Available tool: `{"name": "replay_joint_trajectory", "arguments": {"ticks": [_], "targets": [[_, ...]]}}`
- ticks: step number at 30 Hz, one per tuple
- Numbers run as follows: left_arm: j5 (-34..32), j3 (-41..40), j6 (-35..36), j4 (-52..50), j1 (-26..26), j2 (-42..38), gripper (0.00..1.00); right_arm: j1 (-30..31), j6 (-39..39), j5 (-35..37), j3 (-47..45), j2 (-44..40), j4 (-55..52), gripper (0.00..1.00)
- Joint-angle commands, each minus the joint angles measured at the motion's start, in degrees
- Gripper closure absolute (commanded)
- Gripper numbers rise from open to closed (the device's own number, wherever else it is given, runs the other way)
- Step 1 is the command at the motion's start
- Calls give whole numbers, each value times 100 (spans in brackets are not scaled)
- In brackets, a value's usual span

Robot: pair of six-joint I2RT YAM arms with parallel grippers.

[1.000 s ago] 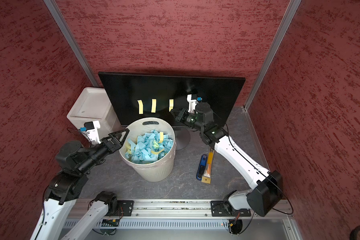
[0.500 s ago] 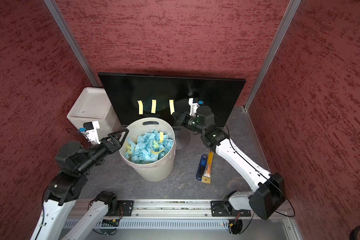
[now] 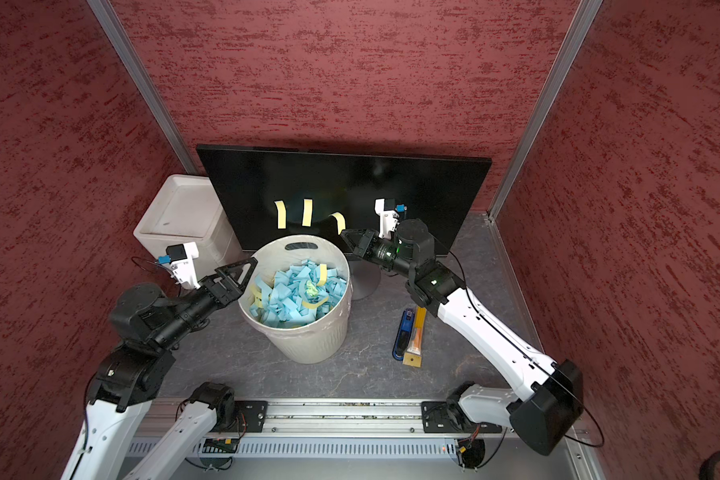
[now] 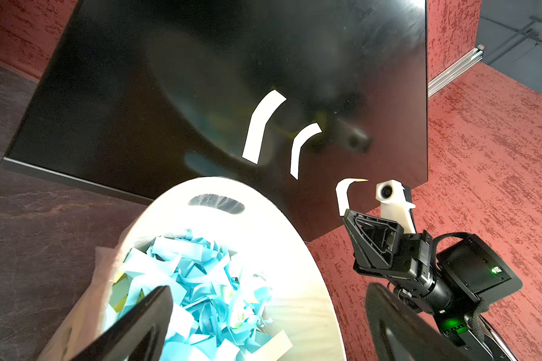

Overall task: Remove the sticky note from the monitor
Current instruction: Place the sticky note in the trash bin.

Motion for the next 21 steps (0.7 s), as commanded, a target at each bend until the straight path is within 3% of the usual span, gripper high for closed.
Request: {"name": "replay_joint_trajectory", "arguments": {"ticks": [1,15,21], "targets": [[58,25,-8,30,47,-54,0,280,-507,12,222,-117,-333,100],[74,60,-9,50,44,40,0,1663,-1980,793,167,-94,-954,100],[109,78,-19,123,42,114,0,2116,-2498,1311,294,1,-1304,88]]}}
